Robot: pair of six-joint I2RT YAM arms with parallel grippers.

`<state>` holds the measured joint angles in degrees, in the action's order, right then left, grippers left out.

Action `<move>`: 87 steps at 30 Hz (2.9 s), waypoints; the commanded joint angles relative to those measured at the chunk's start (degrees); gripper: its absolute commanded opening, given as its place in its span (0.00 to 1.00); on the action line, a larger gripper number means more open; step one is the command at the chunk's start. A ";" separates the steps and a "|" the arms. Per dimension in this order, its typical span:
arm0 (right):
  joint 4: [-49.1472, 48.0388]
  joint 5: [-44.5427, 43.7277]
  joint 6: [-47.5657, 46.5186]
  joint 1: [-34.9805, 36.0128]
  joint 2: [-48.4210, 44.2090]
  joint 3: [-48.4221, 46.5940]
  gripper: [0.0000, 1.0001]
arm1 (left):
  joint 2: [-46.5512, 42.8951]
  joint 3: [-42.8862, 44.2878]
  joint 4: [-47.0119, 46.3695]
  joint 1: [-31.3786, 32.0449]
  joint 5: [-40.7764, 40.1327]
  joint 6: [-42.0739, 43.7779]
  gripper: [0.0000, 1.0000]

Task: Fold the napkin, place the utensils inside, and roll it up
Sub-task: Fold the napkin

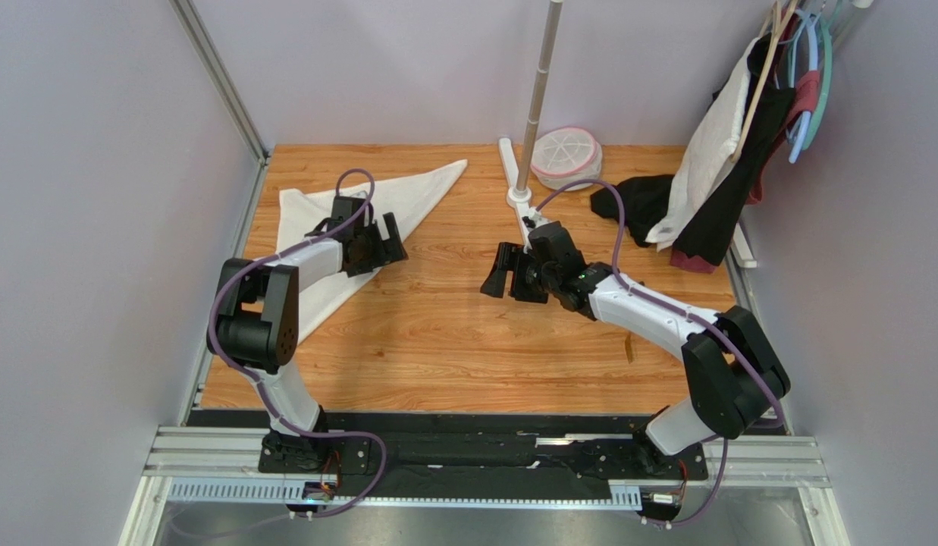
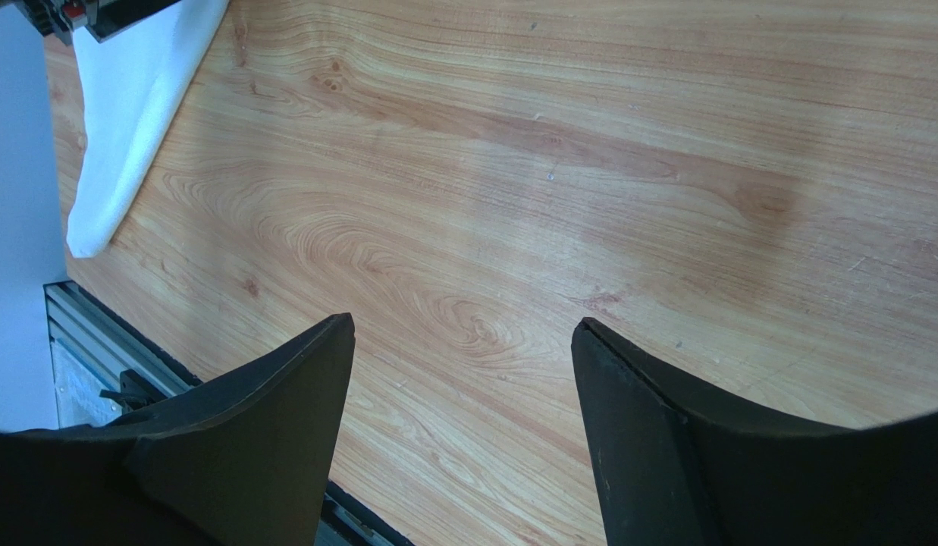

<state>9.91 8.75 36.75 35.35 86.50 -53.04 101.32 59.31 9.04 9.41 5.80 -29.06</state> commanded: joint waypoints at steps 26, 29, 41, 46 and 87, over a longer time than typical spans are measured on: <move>15.66 -14.81 -8.28 -2.22 -15.30 -1.81 0.75 | 12.59 12.94 -13.08 35.94 1.93 -21.65 0.99; 16.54 -15.00 -8.36 -2.31 -17.68 -0.67 0.76 | 7.42 10.93 -11.42 35.59 -0.69 -18.25 0.99; 10.31 -7.46 -7.84 -3.45 -6.71 -2.94 0.76 | -4.02 8.80 1.50 19.77 0.00 -3.47 0.99; 5.39 -2.26 -8.19 -3.45 4.17 -11.97 0.76 | -8.22 -1.87 -6.12 19.77 -4.90 -7.49 0.99; 5.75 16.27 -0.98 -3.54 49.66 -60.70 0.72 | -13.25 -21.35 -21.79 19.77 -8.70 -17.27 0.99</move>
<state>20.75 17.52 38.09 32.03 138.32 -112.53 88.12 35.46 -15.64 29.21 -3.09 -48.31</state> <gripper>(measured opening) 0.716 0.990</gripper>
